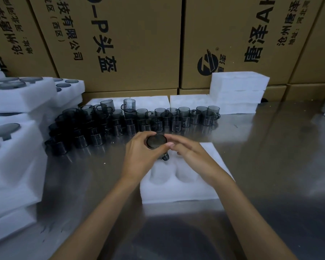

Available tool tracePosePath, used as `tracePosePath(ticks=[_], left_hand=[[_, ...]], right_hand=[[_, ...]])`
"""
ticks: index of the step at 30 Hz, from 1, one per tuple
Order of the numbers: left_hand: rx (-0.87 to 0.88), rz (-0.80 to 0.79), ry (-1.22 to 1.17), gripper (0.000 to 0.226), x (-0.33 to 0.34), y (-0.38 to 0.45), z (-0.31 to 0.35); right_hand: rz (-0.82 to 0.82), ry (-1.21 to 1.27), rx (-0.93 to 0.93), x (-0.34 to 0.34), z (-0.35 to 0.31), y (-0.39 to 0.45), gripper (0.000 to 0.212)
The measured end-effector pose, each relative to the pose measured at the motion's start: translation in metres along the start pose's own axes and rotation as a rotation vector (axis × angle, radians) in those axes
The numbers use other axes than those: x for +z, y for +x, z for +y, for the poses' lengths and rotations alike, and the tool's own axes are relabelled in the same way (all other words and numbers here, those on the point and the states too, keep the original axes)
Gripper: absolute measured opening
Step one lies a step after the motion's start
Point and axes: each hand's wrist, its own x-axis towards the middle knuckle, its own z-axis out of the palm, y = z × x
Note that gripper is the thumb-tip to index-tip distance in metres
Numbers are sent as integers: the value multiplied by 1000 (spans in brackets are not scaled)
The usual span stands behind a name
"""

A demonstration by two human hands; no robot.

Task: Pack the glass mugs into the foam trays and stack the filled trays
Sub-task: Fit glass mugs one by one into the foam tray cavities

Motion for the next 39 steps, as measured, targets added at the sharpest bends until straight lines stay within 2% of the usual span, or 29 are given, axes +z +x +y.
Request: tracePosePath(ticks=[3,7,11,15,19,21,28,31,33,35,37,39], left_hand=[[27,-23,79,58,-2,1,-4],[12,-51,56,62,1,-1,-9],[-29,-45,-12,44,-5,-4,-25],[-131,-137,-157,37,-5,-7,-39],[-148,-211,-193,38,-1,-5,-39],[-172,-246,-198,38,-3,-2,-41],[-185,-282,-249,33,-4,1,-44],[-174,-347,-229,39,-8,5,-45],[-215,-378,-279,43,-13,13,-44],[-235,-327,-262,37,-20,33,-44],[-233,-209,-137,26,-26,64,-46],[-234,-116,-49,28,-27,104,-49]], right_hand=[[0,-62,-27,2,2,-1,35],[17,-140,-61,1,7,-1,41],[18,-260,-82,4,12,0,55],[41,-491,-119,9,16,0,56],[87,-906,-197,15,16,-2,49],[90,-1002,-183,16,16,-2,47],[-1,-890,-112,10,7,2,43],[-37,-904,-113,5,-3,16,34],[-20,-821,-79,0,-10,31,25],[-18,-647,-11,-4,-10,44,22],[-25,-477,71,-5,-2,50,23],[-24,-555,95,-2,9,53,31]])
